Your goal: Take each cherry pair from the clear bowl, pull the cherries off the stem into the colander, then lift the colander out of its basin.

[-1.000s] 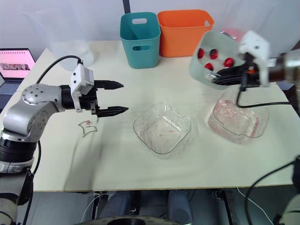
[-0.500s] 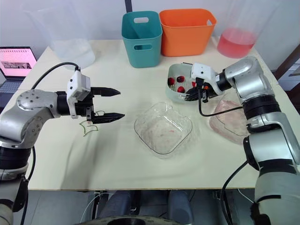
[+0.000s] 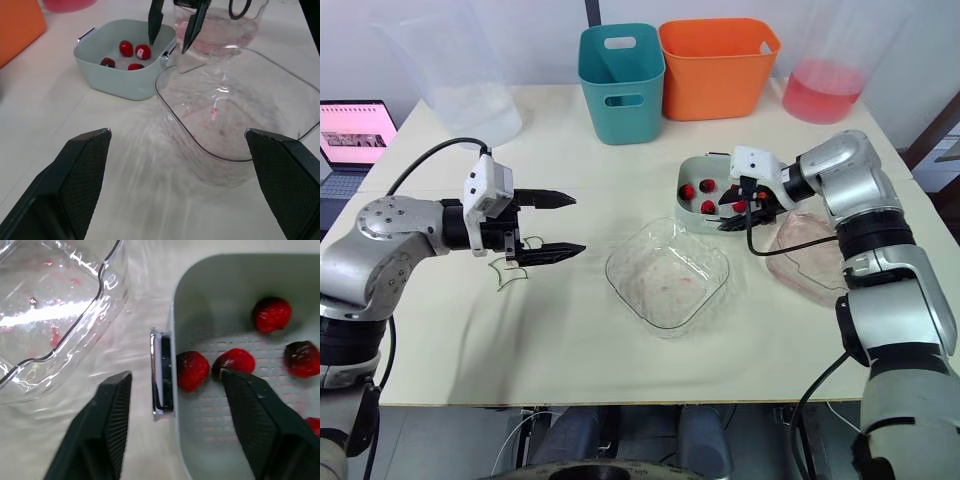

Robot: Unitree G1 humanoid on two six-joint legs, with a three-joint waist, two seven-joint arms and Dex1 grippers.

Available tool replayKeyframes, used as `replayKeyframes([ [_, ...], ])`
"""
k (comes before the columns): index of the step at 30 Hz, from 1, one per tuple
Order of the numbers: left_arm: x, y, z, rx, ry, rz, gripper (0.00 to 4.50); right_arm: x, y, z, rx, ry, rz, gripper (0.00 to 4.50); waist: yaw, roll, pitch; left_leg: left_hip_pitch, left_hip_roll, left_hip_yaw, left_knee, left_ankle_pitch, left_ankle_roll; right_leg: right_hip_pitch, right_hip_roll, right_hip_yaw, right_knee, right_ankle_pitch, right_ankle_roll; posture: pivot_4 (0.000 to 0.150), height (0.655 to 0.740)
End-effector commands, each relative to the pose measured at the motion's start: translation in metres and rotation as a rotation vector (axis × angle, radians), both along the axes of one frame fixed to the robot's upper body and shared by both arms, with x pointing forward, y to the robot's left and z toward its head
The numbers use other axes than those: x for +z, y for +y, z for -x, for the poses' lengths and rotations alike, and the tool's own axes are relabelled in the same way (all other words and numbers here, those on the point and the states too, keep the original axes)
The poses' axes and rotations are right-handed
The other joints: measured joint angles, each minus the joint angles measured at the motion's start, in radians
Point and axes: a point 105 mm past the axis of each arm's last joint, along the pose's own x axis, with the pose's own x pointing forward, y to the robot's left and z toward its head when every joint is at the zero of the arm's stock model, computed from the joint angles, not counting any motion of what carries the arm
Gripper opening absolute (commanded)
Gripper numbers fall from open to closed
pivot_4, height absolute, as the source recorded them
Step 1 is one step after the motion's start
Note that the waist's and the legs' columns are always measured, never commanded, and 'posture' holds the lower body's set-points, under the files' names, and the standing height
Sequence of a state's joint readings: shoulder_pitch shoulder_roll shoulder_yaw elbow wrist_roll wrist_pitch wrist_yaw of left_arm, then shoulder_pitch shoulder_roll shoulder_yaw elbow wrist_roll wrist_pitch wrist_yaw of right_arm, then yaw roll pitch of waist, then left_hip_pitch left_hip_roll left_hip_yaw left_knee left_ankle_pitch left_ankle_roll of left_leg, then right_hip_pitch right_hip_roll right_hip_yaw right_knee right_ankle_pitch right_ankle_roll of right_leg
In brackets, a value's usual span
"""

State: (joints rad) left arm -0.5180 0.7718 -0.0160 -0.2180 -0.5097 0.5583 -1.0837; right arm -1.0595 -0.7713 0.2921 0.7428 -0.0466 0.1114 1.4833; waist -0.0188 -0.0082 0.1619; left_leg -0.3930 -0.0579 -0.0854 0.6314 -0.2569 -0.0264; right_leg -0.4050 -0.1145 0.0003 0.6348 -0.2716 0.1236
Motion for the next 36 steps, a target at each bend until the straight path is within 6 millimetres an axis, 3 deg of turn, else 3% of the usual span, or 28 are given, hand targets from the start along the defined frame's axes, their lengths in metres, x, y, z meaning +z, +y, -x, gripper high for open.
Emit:
replayKeyframes([
  [1,0.015,0.009,-0.008,0.058,-0.058,0.044,4.5,0.04,-0.009,0.003,-0.046,-0.142,-0.091,2.93,0.003,0.0,0.0,0.0,0.0,0.0,0.0,0.0,0.0,0.0,0.0,0.0,0.0,0.0,0.0,0.15,0.74],
  [6,0.027,0.03,-0.011,0.175,-0.025,0.16,4.5,0.068,-0.024,0.027,-0.215,-0.239,-0.392,2.93,0.006,0.0,0.0,0.0,0.0,-0.001,0.0,0.0,0.0,0.0,0.0,0.0,0.0,0.0,0.0,0.15,0.74],
  [11,0.017,0.05,-0.003,0.281,0.014,0.187,4.5,0.075,-0.054,0.066,-0.428,-0.291,-0.61,2.93,0.008,0.0,0.0,0.0,0.0,-0.001,0.0,0.0,0.0,0.0,-0.001,0.0,0.002,0.0,0.0,0.15,0.74],
  [12,0.013,0.057,-0.005,0.32,0.022,0.196,4.5,0.076,-0.065,0.077,-0.487,-0.299,-0.65,3.18,0.008,0.0,0.0,0.0,0.0,-0.001,0.0,0.0,0.0,0.0,-0.001,0.001,0.002,0.0,0.0,0.15,0.74],
  [16,-0.001,0.078,-0.007,0.401,0.049,0.197,4.5,0.065,-0.096,0.115,-0.666,-0.293,-0.709,4.44,0.014,0.0,0.0,0.002,0.0,-0.001,0.0,-0.004,0.006,0.002,-0.001,0.001,0.002,0.0,0.0,0.15,0.74],
  [23,-0.024,0.083,0.009,0.38,0.132,0.144,4.5,0.028,-0.121,0.16,-0.847,-0.169,-0.7,4.44,0.007,0.0,-0.001,0.004,0.001,0.0,0.0,-0.005,0.008,0.004,0.0,0.001,0.001,0.0,0.0,0.15,0.74],
  [27,-0.042,0.078,0.025,0.345,0.21,0.12,4.5,0.01,-0.128,0.172,-0.903,-0.126,-0.683,4.44,0.007,0.001,-0.001,0.006,0.001,0.001,-0.001,-0.005,0.009,0.007,0.0,0.002,0.0,0.0,0.0,0.15,0.74],
  [36,-0.061,0.078,0.04,0.347,0.284,0.103,4.5,0.003,-0.13,0.176,-0.913,-0.087,-0.706,4.44,0.012,0.001,-0.001,0.007,0.001,0.0,0.0,-0.005,0.009,0.009,0.0,0.001,-0.002,0.0,0.0,0.15,0.74],
])
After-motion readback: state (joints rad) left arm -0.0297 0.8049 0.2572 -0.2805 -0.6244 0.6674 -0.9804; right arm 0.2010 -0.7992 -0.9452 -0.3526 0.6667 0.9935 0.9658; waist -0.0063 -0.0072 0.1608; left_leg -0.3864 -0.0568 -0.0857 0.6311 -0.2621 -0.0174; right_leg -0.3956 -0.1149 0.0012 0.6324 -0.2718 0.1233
